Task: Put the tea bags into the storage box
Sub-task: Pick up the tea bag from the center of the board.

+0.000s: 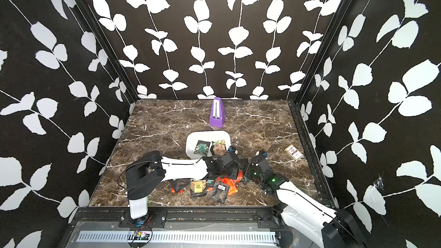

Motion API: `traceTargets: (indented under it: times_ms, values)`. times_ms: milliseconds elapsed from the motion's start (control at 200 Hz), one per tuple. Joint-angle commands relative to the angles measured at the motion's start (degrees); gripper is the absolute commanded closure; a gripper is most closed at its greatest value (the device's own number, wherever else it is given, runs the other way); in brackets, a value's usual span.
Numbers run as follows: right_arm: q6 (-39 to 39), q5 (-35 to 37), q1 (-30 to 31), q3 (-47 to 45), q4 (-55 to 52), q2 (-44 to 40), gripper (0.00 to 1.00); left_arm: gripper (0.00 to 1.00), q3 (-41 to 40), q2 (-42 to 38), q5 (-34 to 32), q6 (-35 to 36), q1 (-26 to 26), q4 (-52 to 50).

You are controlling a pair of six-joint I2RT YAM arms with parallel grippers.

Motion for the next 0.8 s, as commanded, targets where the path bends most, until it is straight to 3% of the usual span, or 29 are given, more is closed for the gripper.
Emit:
traceTargets:
  times_ms: [0,795]
  values:
    - [-0.1,-1.3,-0.4,-1.5,3.2,1.1,0.73,1.0,-0.1,0.8,-0.5,-0.3,0.0,0.5]
    - [-0.8,-2.9,-0.6,-1.4,4.8,7.4,0.68,1.0,-3.1,1.4,0.0,-1.4,0.0,0.5]
